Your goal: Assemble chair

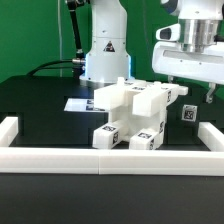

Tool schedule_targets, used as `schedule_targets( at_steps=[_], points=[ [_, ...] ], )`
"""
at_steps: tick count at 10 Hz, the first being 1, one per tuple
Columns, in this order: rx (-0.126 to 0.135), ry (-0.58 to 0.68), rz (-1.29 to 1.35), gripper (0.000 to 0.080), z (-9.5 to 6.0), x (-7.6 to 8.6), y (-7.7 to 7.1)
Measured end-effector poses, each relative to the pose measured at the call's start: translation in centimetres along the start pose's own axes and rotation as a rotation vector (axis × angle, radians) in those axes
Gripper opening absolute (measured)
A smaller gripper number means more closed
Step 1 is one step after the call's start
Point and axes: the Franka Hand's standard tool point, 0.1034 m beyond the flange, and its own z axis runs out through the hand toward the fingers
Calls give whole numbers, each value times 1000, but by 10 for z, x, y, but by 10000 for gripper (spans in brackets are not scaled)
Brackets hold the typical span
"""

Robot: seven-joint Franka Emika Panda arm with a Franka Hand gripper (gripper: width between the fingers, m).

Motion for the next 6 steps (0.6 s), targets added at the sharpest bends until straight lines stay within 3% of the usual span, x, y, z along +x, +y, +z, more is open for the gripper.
schedule_targets(
  at_steps=[1,3,6],
  points=[
    [14,14,9,649,2,-1,4],
    [-8,13,-28,649,16,-23,5],
    [-33,13,-59,649,27,-35,7]
  ],
)
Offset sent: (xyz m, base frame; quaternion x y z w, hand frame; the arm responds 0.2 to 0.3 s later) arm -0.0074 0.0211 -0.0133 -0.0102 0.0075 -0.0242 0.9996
